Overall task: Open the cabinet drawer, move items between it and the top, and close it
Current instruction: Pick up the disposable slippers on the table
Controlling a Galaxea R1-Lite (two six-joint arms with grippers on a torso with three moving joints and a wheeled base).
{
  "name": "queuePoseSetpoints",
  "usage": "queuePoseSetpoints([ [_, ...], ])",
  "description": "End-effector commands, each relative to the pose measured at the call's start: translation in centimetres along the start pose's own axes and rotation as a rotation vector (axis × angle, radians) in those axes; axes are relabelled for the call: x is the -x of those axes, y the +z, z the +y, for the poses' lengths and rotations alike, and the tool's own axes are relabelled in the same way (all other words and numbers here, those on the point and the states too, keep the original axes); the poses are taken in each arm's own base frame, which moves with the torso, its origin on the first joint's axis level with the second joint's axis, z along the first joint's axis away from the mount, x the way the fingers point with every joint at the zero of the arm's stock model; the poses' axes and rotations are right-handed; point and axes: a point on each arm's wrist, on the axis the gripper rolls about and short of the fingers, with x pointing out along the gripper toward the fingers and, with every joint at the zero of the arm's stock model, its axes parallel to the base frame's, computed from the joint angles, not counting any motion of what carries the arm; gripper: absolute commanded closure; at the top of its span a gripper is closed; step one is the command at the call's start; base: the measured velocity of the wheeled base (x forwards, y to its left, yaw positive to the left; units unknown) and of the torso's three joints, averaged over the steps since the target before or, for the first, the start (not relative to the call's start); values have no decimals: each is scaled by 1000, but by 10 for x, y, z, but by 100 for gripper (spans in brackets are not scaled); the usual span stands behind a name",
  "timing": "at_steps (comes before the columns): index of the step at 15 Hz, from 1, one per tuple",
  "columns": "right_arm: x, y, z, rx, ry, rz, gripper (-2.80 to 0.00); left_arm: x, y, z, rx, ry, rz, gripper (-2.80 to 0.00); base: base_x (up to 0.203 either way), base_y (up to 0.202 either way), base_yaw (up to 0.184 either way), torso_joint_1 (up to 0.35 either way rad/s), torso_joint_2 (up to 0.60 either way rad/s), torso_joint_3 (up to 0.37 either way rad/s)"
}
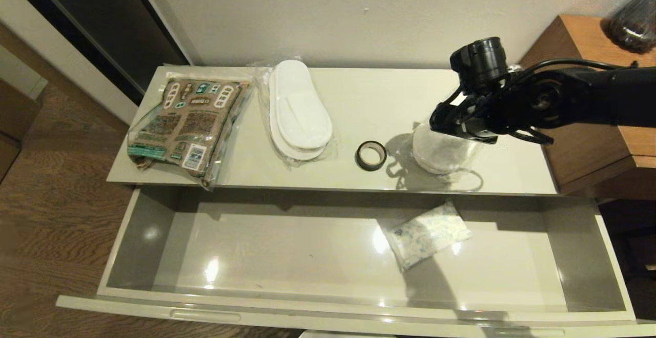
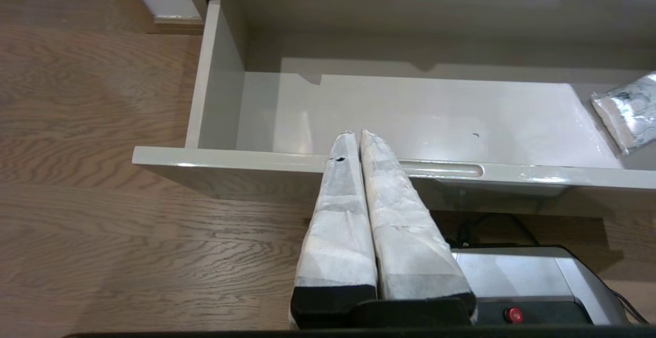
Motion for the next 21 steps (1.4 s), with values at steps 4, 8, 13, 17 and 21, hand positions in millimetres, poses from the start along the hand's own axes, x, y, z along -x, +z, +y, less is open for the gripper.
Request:
queuePoseSetpoints([
  [4, -30, -21, 6, 52, -123, 12, -280, 0, 0, 0, 0, 0, -1, 0, 0, 0, 0, 0, 0, 0],
  [8, -28, -45, -6, 146, -158, 90, -280, 0, 0, 0, 0, 0, -1, 0, 0, 0, 0, 0, 0, 0],
  [13, -16, -82, -26, 198, -165, 152, -280, 0, 0, 0, 0, 0, -1, 0, 0, 0, 0, 0, 0, 0],
  [17, -20, -97, -31, 194, -171, 160, 0, 0, 0, 0, 0, 0, -1, 0, 0, 0, 0, 0, 0, 0],
  [21, -10, -83, -29, 161, -129, 117, 0, 0, 0, 0, 0, 0, -1, 0, 0, 0, 0, 0, 0, 0],
])
